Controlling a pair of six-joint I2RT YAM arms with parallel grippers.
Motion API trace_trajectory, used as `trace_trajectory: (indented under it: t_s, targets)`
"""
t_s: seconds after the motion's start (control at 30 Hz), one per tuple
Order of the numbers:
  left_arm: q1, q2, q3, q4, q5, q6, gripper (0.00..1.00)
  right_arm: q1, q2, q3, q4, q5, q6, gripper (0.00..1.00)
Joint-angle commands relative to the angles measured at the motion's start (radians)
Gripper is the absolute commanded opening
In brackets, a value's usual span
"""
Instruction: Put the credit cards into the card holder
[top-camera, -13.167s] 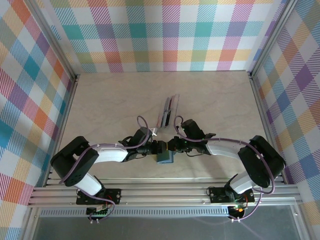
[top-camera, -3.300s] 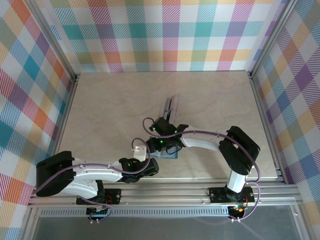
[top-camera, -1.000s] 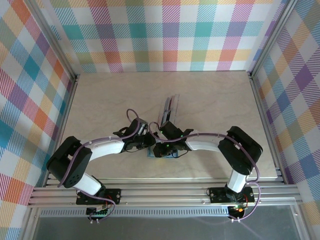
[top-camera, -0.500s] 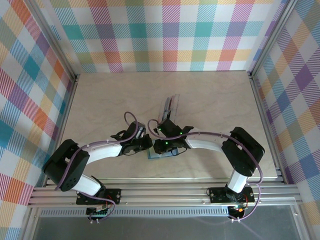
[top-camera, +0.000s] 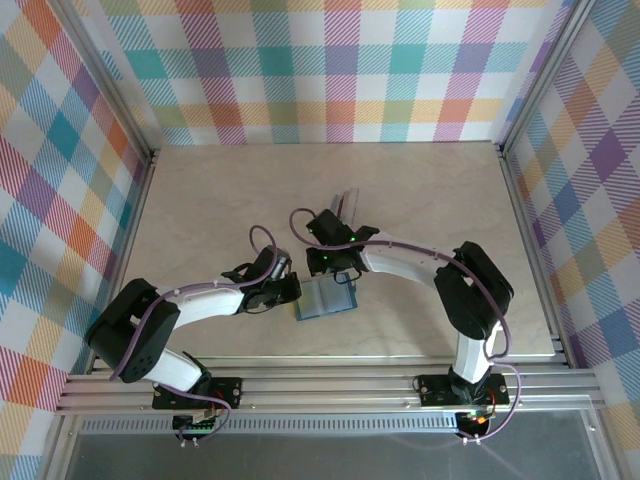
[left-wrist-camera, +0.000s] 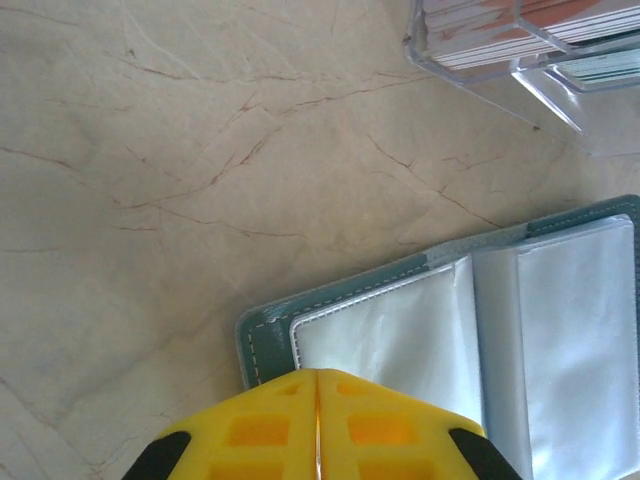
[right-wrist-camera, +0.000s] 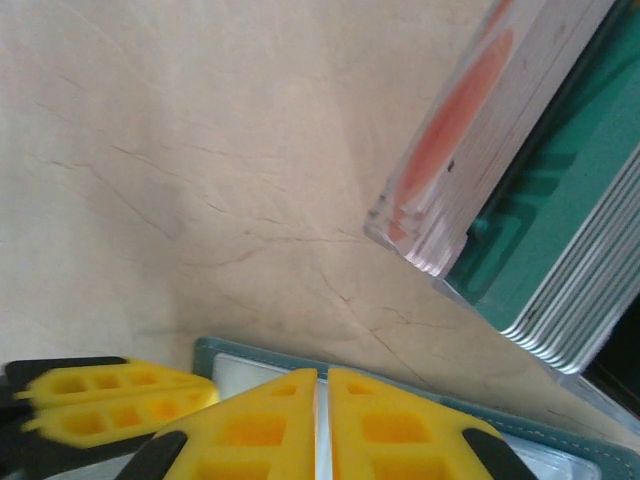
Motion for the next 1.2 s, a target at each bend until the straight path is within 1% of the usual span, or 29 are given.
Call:
trace_trajectory:
  t_s: [0.0, 0.17, 0.47, 0.7, 0.83, 1.0, 1.03, 1.1, 1.17]
  targets:
    - [-0.016, 0.015, 0.035, -0.042, -0.032, 0.034, 0.09, 0.004, 0.038, 0.036, -0.057, 0.046, -0.023, 0.12]
    - [-0.028, 0.031, 0.051, -0.048, -0.037, 0.041, 0.08, -0.006, 0.061, 0.044, -0.077, 0.103, -0.022, 0.12]
    - [-0.053, 0.062, 0.112, -0.089, -0.053, 0.067, 0.08, -0.085, 0.027, -0.014, -0.048, 0.15, 0.006, 0.11]
    - [-0.073, 0.127, 0.167, -0.09, -0.061, 0.086, 0.07, -0.114, -0.029, -0.065, -0.039, 0.164, 0.018, 0.13]
    - [-0.078, 0.149, 0.193, -0.093, -0.068, 0.091, 0.06, -0.112, -0.09, -0.092, -0.053, 0.12, 0.01, 0.16]
    - [-0.083, 0.114, 0.19, -0.12, -0.103, 0.101, 0.06, -0.111, -0.233, -0.147, -0.05, 0.081, 0.014, 0.27]
    - [-0.084, 0.11, 0.191, -0.129, -0.109, 0.105, 0.06, -0.111, -0.253, -0.148, -0.054, 0.083, 0.01, 0.31]
    - [-0.083, 0.106, 0.191, -0.142, -0.116, 0.112, 0.06, -0.111, -0.273, -0.126, -0.077, 0.095, -0.007, 0.38]
    - [-0.084, 0.105, 0.189, -0.149, -0.121, 0.118, 0.06, -0.111, -0.264, -0.085, -0.114, 0.107, -0.029, 0.42]
